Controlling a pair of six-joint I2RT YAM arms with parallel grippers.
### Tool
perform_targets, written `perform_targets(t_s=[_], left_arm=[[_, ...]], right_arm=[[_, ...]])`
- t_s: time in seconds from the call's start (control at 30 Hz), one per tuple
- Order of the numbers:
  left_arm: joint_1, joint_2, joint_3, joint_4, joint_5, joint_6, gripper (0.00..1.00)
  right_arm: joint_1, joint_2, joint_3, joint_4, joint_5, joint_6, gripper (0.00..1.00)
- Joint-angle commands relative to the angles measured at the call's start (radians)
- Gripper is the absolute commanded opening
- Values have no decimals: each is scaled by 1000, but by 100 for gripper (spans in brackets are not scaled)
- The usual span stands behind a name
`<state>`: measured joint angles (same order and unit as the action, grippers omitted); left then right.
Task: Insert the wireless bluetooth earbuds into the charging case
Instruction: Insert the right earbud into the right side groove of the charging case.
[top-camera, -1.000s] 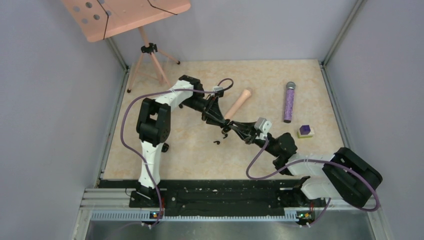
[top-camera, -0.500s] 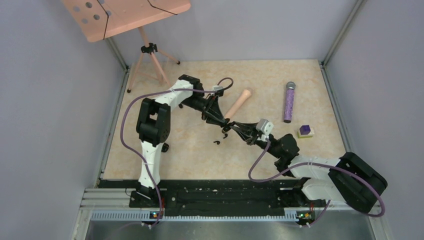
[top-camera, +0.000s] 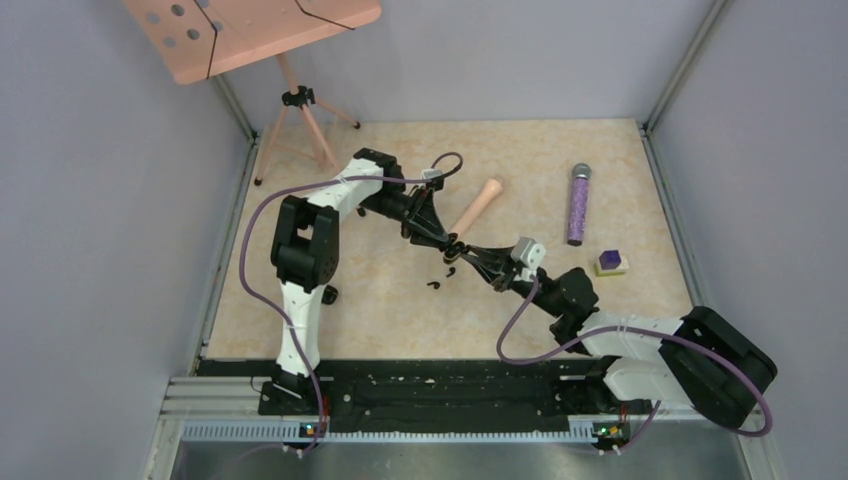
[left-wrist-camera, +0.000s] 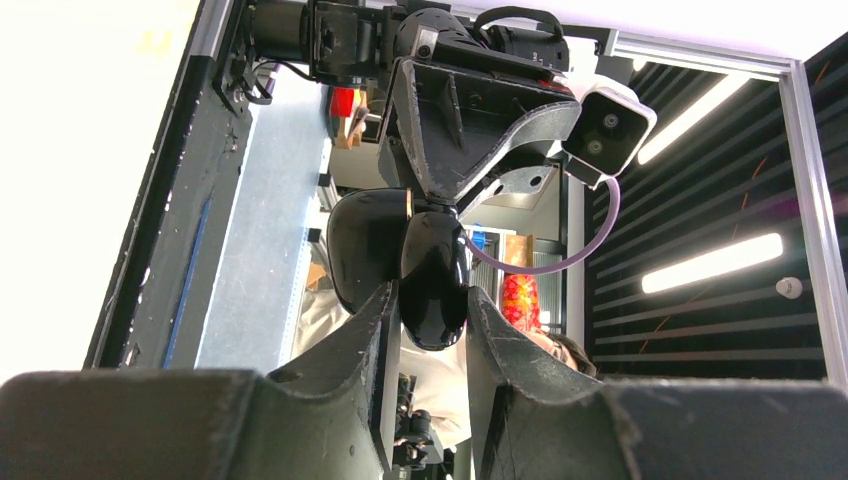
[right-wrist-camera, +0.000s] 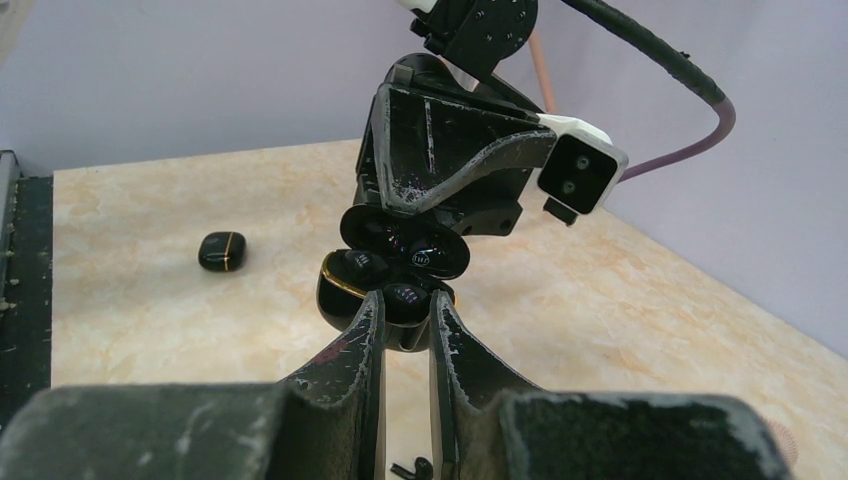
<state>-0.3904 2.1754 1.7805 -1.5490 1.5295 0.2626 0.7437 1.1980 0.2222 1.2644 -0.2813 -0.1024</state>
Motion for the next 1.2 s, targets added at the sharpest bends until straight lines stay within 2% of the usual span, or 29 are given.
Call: perform_targets(t_s=[0.0, 0.2, 0.57, 0.8, 0.87, 0.9, 0.93, 1.0, 1.07, 1.17], left_arm=[[3, -29, 25, -36, 154, 8, 0], [4, -46, 7, -38, 142, 99, 0], [-3, -165, -38, -39, 22, 374, 0], [-19, -251, -30, -34, -66, 441, 0], [-23, -280, -34, 9, -94, 388, 0], [-27, -300, -46, 76, -120, 312, 0], [-35, -333, -71, 194, -181, 190, 0], [-64, -435, -185, 567, -360, -138, 0], [-70, -501, -250, 736, -360, -285, 0], [-74, -514, -224, 725, -394, -317, 0]], right_arm=[[11, -11, -5, 70, 11, 26, 0], [10, -94, -32, 34, 72, 33, 0], [0, -477, -99, -357, 267, -21, 0], [-9, -519, -84, -464, 277, -11, 0], [-9, -512, -78, -468, 277, -11, 0], [-9, -508, -75, -467, 276, -12, 0], [-9, -504, -72, -465, 274, -12, 0], [-9, -496, -66, -464, 271, -10, 0], [-9, -496, -66, -458, 272, -9, 0], [-9, -497, -64, -460, 275, -6, 0]])
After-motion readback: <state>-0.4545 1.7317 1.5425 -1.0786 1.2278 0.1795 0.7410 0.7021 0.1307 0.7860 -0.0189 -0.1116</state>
